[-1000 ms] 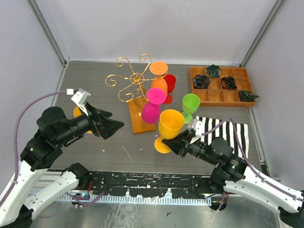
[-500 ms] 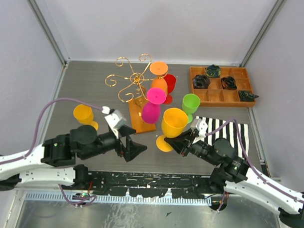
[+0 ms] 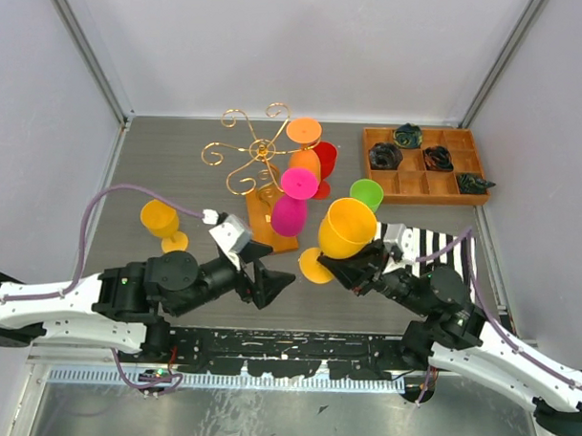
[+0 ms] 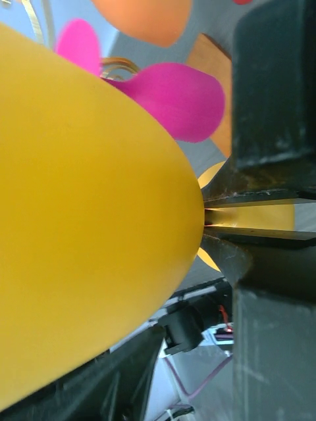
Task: Place the wine glass upside down on the wine glass rack
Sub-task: Turn the wine glass upside down at the wine rack.
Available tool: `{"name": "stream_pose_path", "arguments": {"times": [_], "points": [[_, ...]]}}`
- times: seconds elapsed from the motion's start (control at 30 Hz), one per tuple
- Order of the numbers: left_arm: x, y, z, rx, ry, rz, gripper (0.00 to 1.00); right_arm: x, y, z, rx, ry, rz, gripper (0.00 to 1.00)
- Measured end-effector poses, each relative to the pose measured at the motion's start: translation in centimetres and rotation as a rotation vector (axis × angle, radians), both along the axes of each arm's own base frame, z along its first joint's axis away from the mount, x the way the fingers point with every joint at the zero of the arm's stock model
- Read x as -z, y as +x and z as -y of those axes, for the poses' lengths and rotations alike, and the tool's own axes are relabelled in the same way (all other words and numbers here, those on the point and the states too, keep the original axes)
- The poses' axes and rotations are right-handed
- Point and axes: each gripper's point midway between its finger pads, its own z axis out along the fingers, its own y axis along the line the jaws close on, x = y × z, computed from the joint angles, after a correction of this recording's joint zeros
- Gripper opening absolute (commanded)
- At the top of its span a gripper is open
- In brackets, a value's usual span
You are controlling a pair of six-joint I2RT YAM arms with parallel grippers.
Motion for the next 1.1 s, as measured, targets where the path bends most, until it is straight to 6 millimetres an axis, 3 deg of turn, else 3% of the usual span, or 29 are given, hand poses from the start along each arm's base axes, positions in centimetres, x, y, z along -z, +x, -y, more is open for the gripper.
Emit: {"name": "stream_pose_path", "arguments": {"times": [0.23,0.4,0.57,0.77,0.8,1.1], "points": [[-3.5,0.5,-0.4,-0.073,-0.215,-0.105,0.71,-5.5,-0.3,1.0,0.027,0.095,0.304,0.01],[-4.7,0.4,0.2,-0.075,-0.292,-0.147,0.74,-8.1,-0.3,-0.1,0.009,0.047,0.457,0.01],[-6.8,0.3,0.3,-0.069,-0.382,-0.17,0.69,-10.9,-1.2,-0.7,-0.03,0.042,0.613,0.01],[-8.5,0.1,0.4,-0.056,-0.462,-0.194,0.61,-11.7,-2.5,-0.8,-0.071,0.046,0.73,0.01],[-9.5,-0.1,0.6,-0.042,-0.516,-0.208,0.58,-11.9,-3.0,-0.9,-0.092,0.052,0.766,0.01],[-10.0,-0.4,2.3,-0.017,-0.561,-0.234,0.56,-12.8,-4.3,-0.8,-0.134,0.091,0.827,0.01]]}}
